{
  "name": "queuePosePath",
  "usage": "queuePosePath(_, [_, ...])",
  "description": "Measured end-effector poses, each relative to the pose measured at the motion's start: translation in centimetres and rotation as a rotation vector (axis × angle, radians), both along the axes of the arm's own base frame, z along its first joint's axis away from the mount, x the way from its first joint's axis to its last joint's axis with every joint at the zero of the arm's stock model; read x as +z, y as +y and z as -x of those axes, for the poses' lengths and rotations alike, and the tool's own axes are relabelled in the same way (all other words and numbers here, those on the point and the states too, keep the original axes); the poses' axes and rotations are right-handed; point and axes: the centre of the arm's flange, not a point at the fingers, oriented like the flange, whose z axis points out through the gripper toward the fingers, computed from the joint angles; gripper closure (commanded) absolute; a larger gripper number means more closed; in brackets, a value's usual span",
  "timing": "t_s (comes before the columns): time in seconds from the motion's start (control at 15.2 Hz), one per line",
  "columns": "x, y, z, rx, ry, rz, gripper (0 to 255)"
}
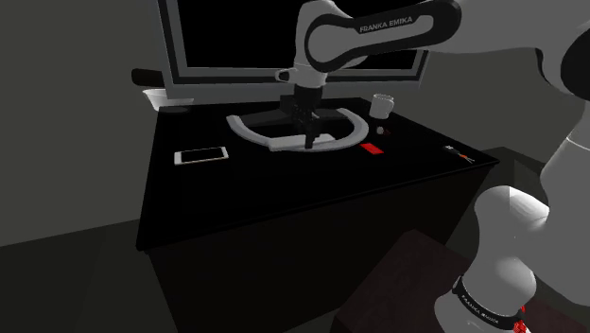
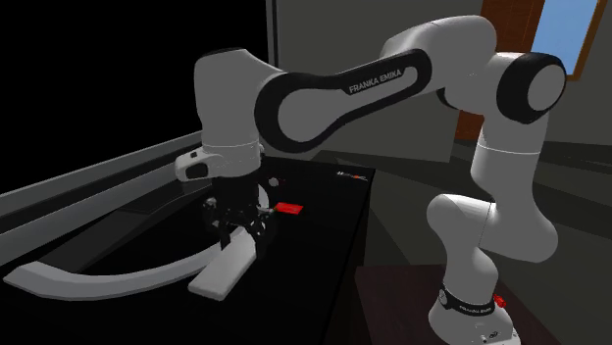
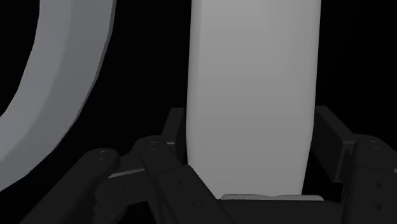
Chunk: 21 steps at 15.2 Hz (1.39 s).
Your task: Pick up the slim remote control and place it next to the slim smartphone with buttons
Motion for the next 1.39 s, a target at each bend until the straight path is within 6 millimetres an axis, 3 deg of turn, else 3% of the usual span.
queuePosePath(0.53, [0.2, 8.7, -4.6, 0.001, 0.0, 0.0, 255])
queuePosePath(1.39, [-6.8, 9.4, -4.9, 0.001, 0.001, -0.001, 255])
